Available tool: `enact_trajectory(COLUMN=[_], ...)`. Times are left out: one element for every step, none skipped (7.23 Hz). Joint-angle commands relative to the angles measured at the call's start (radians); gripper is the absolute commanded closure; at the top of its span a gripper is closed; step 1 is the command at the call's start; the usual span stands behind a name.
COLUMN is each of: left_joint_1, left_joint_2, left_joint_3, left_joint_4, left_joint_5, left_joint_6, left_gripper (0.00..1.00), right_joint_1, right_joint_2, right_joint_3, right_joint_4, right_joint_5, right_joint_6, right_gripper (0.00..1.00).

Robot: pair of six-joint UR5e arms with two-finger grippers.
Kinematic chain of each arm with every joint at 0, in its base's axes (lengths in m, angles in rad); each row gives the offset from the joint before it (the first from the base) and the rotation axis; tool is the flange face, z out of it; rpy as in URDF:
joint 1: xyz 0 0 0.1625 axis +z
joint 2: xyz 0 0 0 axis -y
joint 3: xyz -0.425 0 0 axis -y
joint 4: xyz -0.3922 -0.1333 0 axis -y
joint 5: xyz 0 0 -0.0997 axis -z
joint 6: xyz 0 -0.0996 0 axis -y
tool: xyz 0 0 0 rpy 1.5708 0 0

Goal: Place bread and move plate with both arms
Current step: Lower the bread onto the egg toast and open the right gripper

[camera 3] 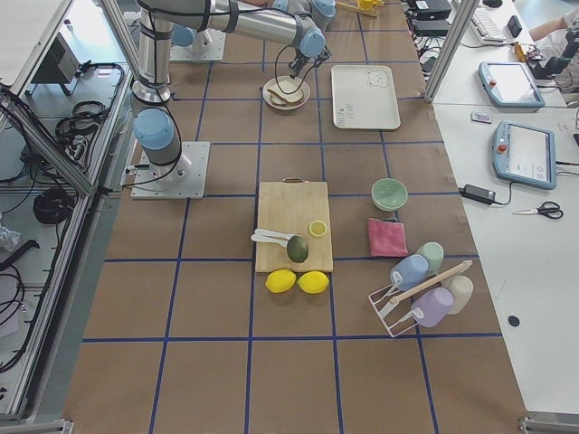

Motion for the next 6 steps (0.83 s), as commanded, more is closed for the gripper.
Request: enact_trajectory(left_joint_1=[0.001, 0.000, -0.001, -0.001, -0.001, -0.001], left_joint_2=[0.000, 0.000, 0.000, 0.000, 0.000, 0.000], left_joint_3=[-0.001, 0.000, 0.000, 0.000, 0.000, 0.000], left_joint_4=[0.001, 0.000, 0.000, -0.002, -0.002, -0.002], left_joint_5=[0.001, 0.001, 0.001, 0.001, 0.001, 0.001], left_joint_6=[0.000, 0.000, 0.000, 0.000, 0.000, 0.000], left_gripper=[0.00, 0.00, 0.00, 0.00, 0.00, 0.00], right_joint_1=[-0.020, -0.032, -0.047, -0.072, -0.109, -0.139], right_joint_2=[-0.015, -0.047, -0.092, -0.120, -0.144, -0.175], right_joint_3=[-0.015, -0.023, -0.016, -0.017, -0.013, -0.009], right_joint_4=[-0.036, -0.030, -0.031, -0.033, -0.027, -0.011], right_joint_5=[-0.043, -0.143, -0.169, -0.175, -0.181, -0.177], right_joint_6=[-0.031, -0.100, -0.255, -0.468, -0.599, -0.679], right_gripper=[0.00, 0.00, 0.00, 0.00, 0.00, 0.00])
